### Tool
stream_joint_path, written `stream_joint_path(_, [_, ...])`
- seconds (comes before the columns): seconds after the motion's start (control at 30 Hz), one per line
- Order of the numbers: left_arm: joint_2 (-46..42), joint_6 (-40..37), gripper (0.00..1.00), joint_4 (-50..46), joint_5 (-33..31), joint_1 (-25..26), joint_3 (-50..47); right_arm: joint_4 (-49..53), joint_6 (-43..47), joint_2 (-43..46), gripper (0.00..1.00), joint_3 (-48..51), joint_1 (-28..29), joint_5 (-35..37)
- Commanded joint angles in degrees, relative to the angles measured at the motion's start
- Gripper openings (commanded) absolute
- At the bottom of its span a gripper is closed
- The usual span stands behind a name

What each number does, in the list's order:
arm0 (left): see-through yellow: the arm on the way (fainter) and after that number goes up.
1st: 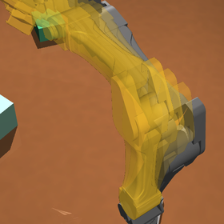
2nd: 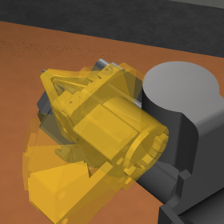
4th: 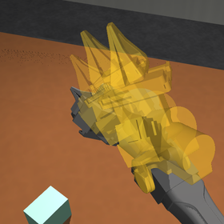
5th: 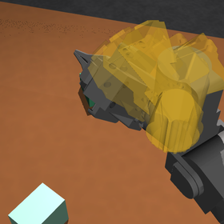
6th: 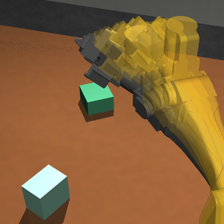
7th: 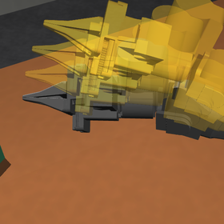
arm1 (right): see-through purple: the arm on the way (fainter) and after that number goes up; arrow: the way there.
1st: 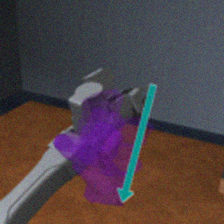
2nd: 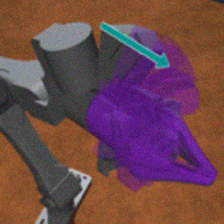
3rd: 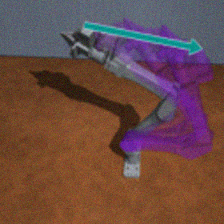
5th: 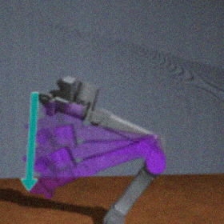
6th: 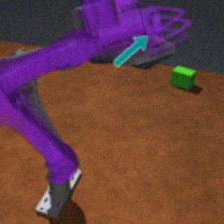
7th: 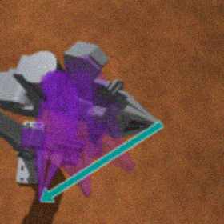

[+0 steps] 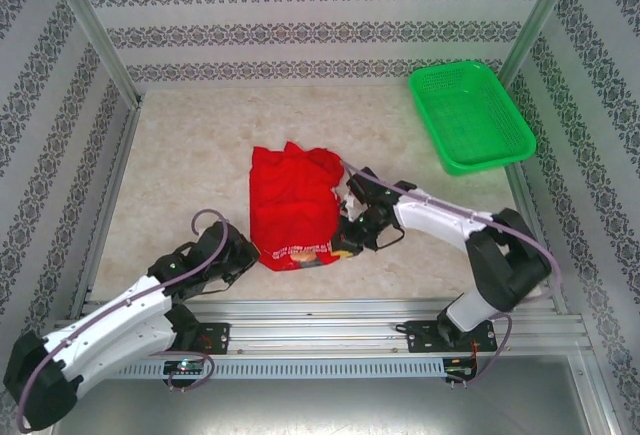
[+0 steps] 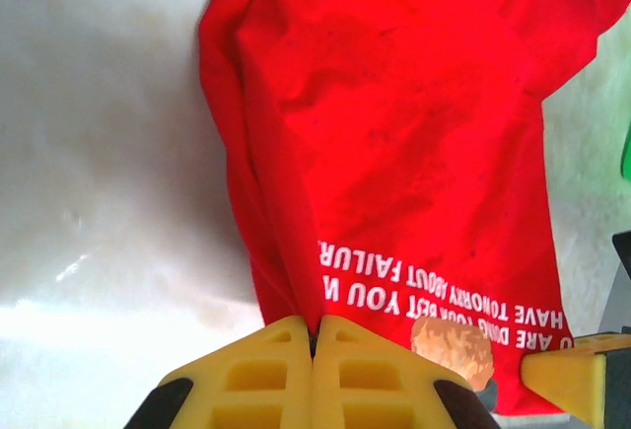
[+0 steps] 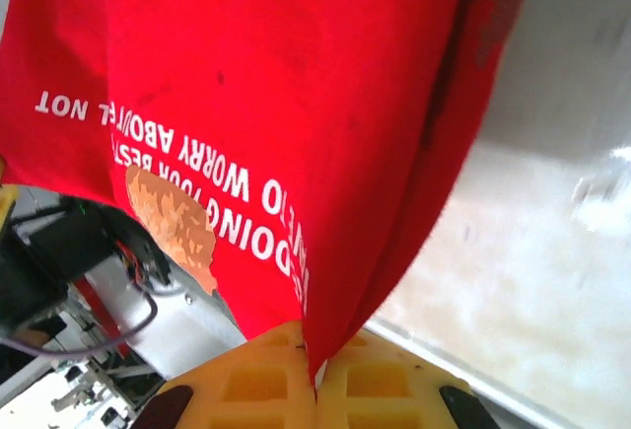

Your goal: Fold and stack the t-shirts

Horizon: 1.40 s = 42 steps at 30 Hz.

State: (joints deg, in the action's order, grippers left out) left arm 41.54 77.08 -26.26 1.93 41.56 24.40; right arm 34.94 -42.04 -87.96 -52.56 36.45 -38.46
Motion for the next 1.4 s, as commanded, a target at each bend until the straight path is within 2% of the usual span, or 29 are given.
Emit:
stream_joint_path(0.0, [-2.2,9.0,0.0,-12.2,-7.0,6.1,2.5,3.4,-4.8,6.1,0.0,2.8,1.2,1.7])
stream_joint_path(0.07, [-2.4,10.8,0.0,-13.3,-8.9,8.8,3.4,5.6,-4.4,8.1,0.0,2.3,0.8,2.5])
stream_joint_path(0.17, [-2.2,11.1,0.0,-12.1,-10.7,9.0,5.7,7.9,-3.5,8.3,0.0,-0.5,-0.1,1.8])
stream_joint_path(0.37, [-0.2,6.7,0.0,-11.6,-11.6,4.6,12.8,12.1,-1.5,8.0,0.0,-7.9,-2.7,2.2])
stream_joint_path(0.63, [6.6,-2.6,0.0,-5.3,-1.7,-9.2,19.6,16.2,3.6,2.3,0.0,-19.4,-8.2,0.5])
stream_joint_path(0.9, [18.1,-10.3,0.0,-0.6,6.1,-18.5,29.0,19.6,7.9,-7.0,0.0,-32.2,-12.2,-0.8])
stream_joint_path(1.1, [26.1,-14.5,0.0,1.7,10.7,-23.6,34.9,20.5,9.7,-12.5,0.0,-37.9,-15.3,-1.3])
stream_joint_path(1.37, [36.5,-17.9,0.0,5.2,16.3,-27.9,41.2,20.8,10.5,-20.0,0.0,-44.6,-18.9,-2.1])
